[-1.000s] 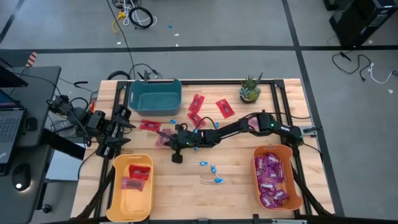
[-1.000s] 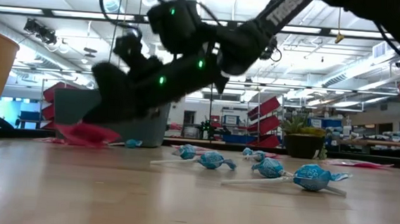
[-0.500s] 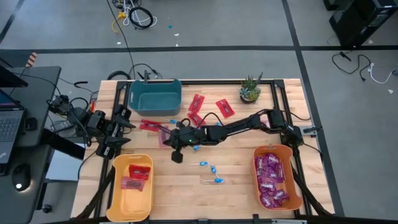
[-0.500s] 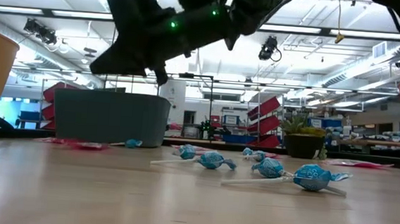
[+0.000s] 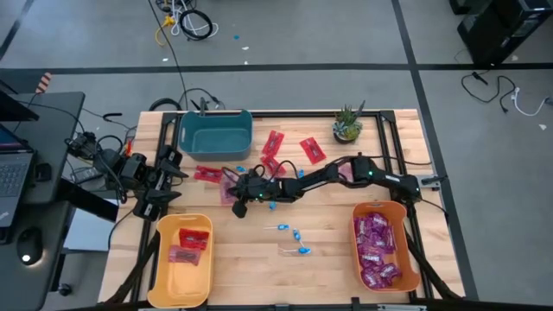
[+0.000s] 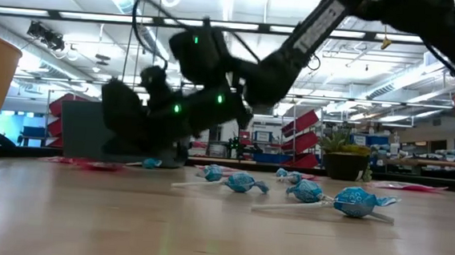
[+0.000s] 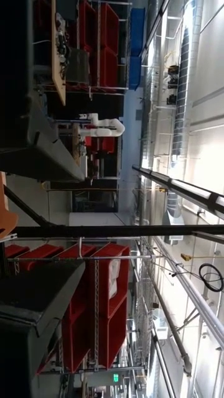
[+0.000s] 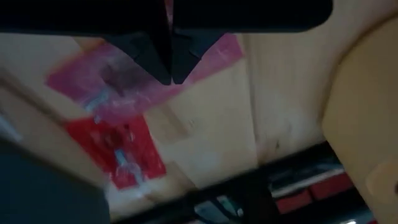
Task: Sort candy
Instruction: Put the red candy into the yellow bin
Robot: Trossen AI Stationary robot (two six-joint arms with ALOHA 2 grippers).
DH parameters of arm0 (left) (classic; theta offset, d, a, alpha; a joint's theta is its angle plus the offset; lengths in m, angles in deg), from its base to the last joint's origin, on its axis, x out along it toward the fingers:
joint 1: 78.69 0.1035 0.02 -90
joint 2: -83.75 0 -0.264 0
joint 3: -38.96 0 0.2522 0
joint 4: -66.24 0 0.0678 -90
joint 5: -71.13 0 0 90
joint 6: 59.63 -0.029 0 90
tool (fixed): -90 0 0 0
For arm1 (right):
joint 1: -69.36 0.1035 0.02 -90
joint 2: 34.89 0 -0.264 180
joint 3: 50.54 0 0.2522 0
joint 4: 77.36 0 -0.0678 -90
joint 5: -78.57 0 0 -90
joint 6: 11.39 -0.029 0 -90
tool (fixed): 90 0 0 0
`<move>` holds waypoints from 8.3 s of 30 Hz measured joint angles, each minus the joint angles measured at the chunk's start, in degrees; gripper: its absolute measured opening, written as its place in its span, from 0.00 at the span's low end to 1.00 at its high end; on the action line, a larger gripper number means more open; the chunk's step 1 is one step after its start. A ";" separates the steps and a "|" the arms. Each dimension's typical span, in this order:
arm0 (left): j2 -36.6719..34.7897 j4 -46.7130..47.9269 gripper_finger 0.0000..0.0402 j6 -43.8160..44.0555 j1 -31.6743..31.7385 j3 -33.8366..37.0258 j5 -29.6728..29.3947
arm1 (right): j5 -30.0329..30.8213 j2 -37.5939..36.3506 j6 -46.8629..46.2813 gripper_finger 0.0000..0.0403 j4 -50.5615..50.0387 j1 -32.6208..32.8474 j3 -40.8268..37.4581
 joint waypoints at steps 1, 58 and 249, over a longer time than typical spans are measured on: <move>0.00 -0.01 0.54 0.00 0.01 0.00 0.00 | -1.26 0.53 -0.37 0.00 0.08 -0.43 0.00; 0.02 1.42 0.54 0.13 0.02 0.00 0.02 | 8.85 -8.96 4.20 0.39 -24.80 12.39 2.25; -0.11 -6.88 0.54 2.60 0.02 -0.02 -0.98 | -3.83 -10.50 24.75 0.10 0.92 12.39 8.20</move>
